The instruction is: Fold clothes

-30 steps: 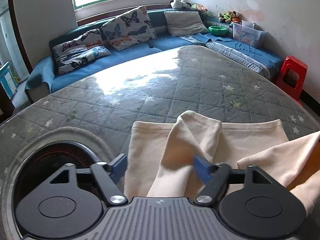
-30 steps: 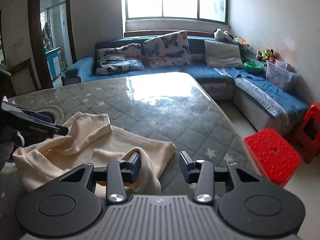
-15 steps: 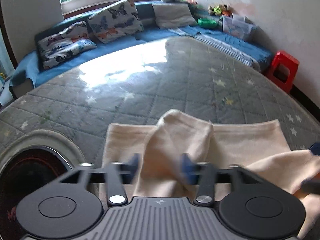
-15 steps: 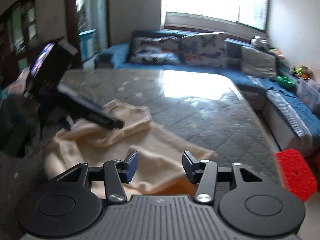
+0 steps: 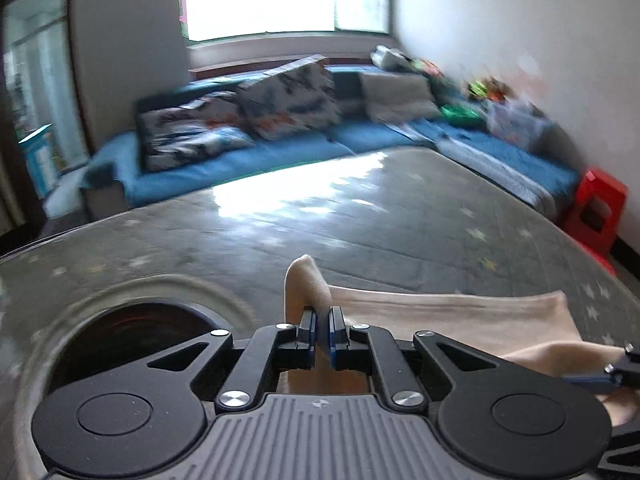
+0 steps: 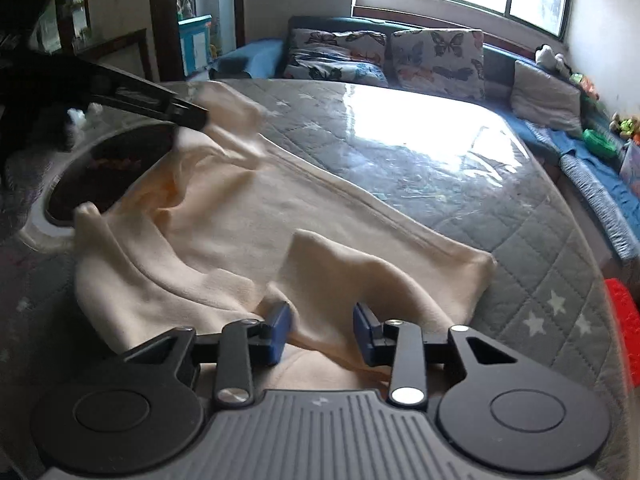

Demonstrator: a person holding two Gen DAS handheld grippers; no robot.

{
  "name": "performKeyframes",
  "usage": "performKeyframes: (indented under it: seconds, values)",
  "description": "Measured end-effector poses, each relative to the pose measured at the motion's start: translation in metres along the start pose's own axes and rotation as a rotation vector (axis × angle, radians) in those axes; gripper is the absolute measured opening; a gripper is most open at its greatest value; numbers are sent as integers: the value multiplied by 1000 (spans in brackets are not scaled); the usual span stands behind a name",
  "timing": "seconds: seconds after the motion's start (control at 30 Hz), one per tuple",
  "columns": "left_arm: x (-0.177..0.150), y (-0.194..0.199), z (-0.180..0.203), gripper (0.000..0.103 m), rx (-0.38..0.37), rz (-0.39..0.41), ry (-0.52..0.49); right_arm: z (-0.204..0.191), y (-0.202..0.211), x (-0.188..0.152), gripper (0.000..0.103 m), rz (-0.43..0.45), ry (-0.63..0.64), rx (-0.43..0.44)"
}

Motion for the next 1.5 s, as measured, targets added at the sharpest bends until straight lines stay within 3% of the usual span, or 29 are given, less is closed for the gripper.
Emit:
performKeyframes:
  seconds: [0.23, 0.37, 0.5, 0.87, 1.03, 1.13, 1.3, 1.37, 1.43, 1.5]
  values:
    - [-19, 51, -40, 7, 97, 74, 102, -14, -2, 1, 33, 5, 24, 14]
    - [-37, 72, -61, 6, 145, 77, 147, -15, -3, 3, 7, 10, 12, 20]
    - [-55, 84, -77, 6, 177, 65, 186, -10, 10, 5, 4, 56, -6, -16]
    - [-97, 138, -99, 6, 247, 79, 252, 82, 72, 5, 4, 186, -180, -245]
    - [-117, 150, -105, 6, 276, 36, 258, 123, 80, -14, 4, 174, -250, -360]
    - [-126, 153, -113, 6, 293, 6, 273, 141, 74, -30, 4, 123, -285, -406]
    - [-124, 155, -109, 16, 307, -6, 239, 146, 67, -42, 10, 72, -290, -399]
    - [-120, 158, -108, 29, 319, 7, 225, 142, 69, -36, 12, 92, -280, -386]
    - [-116, 162, -107, 42, 332, 20, 214, 136, 71, -29, 18, 109, -265, -348]
    - [-113, 164, -107, 42, 338, 30, 204, 124, 72, -22, 21, 118, -240, -283]
Point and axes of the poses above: each gripper's, at about its wrist camera, not at the fingertips, and y roughly against the way its jaws point, z to its right, x to its top, the point moved 4 cm from there along -y, roughly the way its jaws point, and after that the axes turned 9 degrees about -x, right-handed, at the moved point
